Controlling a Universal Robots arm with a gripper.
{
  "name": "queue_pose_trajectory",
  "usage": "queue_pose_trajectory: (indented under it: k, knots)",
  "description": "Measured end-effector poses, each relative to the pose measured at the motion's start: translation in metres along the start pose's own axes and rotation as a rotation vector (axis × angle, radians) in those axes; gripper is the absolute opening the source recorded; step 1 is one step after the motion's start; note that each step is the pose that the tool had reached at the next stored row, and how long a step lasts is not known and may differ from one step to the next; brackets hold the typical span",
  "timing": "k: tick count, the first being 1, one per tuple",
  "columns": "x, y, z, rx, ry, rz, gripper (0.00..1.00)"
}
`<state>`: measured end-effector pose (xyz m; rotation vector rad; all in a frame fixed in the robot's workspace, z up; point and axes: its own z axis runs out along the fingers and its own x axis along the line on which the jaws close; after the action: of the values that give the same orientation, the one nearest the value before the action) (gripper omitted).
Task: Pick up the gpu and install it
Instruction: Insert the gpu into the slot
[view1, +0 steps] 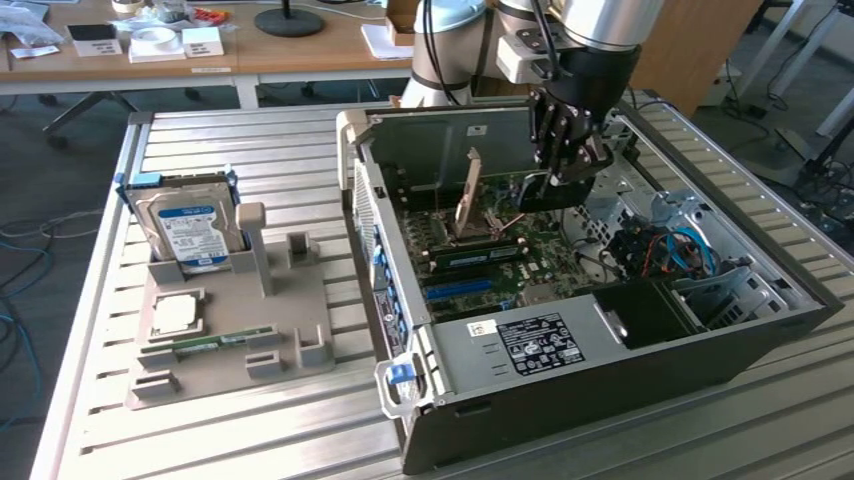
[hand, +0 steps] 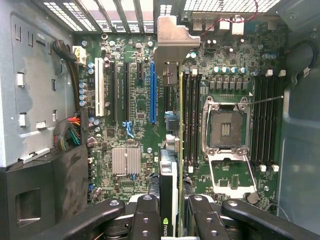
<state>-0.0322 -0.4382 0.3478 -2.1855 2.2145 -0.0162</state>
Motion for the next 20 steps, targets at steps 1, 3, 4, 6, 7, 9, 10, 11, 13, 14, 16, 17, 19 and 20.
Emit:
queue_pose_trajectory:
  k: [1, 3, 4, 6, 7, 9, 10, 11, 13, 14, 16, 17, 19, 20]
  knots:
    - [0.0000, 0.0003, 0.0000, 0.0000, 0.0001, 0.000, 0.27]
    - [-0.0001, 0.0019, 0.0005, 0.0001, 0.0000, 0.000, 0.27]
    - [-0.0001, 0.0027, 0.0005, 0.0000, 0.0001, -0.001, 0.27]
    - [-0.0001, 0.0037, 0.0009, 0.0000, 0.0000, -0.001, 0.27]
    - [-0.0001, 0.0041, 0.0017, 0.0002, -0.0004, -0.001, 0.27]
    - [0.0000, 0.0047, 0.0035, 0.0000, 0.0000, -0.003, 0.27]
    - [0.0000, 0.0051, 0.0046, 0.0000, -0.0002, -0.004, 0.27]
    - [0.0003, 0.0055, 0.0051, 0.0000, -0.0001, -0.005, 0.27]
    - [0.0013, 0.0066, 0.0059, -0.0001, 0.0000, -0.008, 0.27]
    - [0.0020, 0.0071, 0.0062, -0.0001, -0.0002, -0.009, 0.27]
    - [0.0032, 0.0082, 0.0068, -0.0001, -0.0003, -0.011, 0.27]
    - [0.0034, 0.0087, 0.0074, 0.0000, -0.0005, -0.011, 0.27]
    - [0.0037, 0.0097, 0.0087, -0.0001, -0.0004, -0.013, 0.27]
    - [0.0037, 0.0101, 0.0092, -0.0001, -0.0004, -0.014, 0.27]
